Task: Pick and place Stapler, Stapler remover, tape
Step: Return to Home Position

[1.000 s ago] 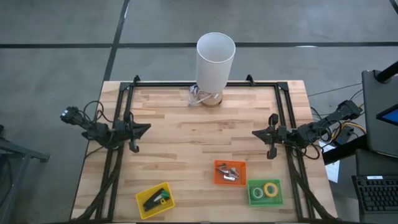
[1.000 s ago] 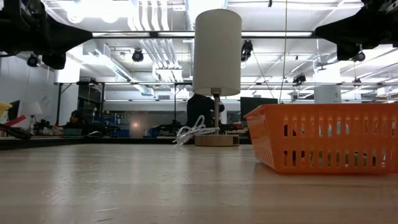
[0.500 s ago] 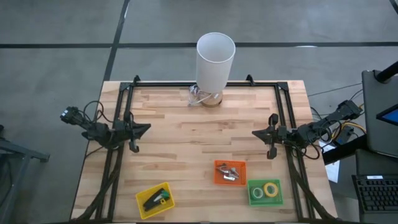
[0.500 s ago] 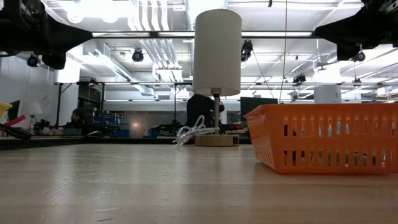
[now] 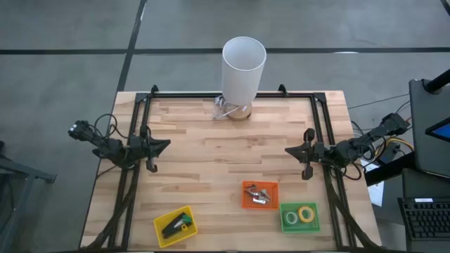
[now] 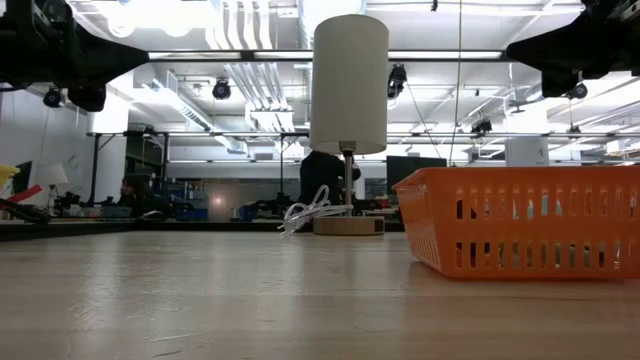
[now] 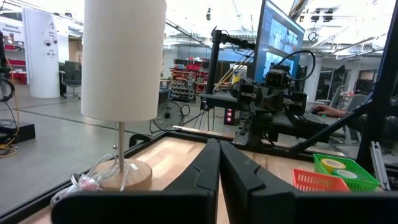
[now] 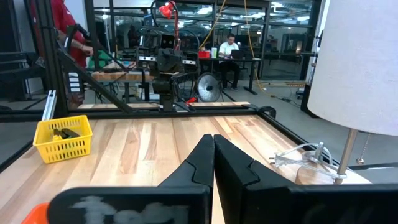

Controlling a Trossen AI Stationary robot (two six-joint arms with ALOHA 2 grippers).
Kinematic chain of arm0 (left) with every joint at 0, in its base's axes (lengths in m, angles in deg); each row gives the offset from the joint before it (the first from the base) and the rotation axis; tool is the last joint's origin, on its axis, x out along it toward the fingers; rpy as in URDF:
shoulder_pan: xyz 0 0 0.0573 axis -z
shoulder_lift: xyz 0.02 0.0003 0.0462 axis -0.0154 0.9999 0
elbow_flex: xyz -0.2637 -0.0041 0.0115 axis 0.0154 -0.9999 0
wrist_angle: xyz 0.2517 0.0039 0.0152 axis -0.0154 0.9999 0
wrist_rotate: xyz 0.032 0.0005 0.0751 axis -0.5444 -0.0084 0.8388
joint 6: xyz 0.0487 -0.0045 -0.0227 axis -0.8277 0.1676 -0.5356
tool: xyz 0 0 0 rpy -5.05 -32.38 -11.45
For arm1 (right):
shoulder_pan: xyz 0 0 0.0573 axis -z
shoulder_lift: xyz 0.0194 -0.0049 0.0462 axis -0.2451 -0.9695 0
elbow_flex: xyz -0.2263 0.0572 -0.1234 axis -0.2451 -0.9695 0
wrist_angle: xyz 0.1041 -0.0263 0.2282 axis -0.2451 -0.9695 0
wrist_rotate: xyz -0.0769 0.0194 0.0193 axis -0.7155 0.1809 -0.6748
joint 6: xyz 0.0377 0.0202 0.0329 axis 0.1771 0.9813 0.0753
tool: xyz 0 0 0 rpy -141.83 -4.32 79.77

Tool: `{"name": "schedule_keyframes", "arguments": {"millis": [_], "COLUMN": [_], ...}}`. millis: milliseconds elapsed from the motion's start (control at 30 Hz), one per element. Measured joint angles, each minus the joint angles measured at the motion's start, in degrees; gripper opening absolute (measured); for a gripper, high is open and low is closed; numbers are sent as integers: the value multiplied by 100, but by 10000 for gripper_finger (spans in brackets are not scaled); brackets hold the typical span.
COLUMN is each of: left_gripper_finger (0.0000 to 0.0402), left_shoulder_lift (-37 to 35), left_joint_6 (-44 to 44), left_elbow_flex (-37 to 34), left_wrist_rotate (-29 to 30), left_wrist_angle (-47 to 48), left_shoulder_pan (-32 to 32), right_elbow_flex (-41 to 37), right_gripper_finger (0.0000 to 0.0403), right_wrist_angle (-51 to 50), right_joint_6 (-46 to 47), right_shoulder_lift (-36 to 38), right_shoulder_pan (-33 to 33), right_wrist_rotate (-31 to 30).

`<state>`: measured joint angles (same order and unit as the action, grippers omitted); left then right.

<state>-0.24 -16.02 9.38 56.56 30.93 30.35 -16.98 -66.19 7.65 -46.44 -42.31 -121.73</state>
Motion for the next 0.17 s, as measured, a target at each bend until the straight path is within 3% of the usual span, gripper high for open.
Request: {"name": "schedule_keyframes", "arguments": {"millis": [167], "left_gripper_finger": [15], "left_shoulder_lift": [0], "left_joint_6": [0], "left_elbow_flex": [0], "left_wrist_rotate": [0], "left_wrist_angle": [0], "left_shoulder_pan": [0], "right_elbow_flex": [0], "right_gripper_finger": [8], "right_wrist_angle": [0], "right_joint_6": [2], "right_shoulder_lift": [0], "right_shoulder_pan": [2], "right_wrist_rotate": [0]}}
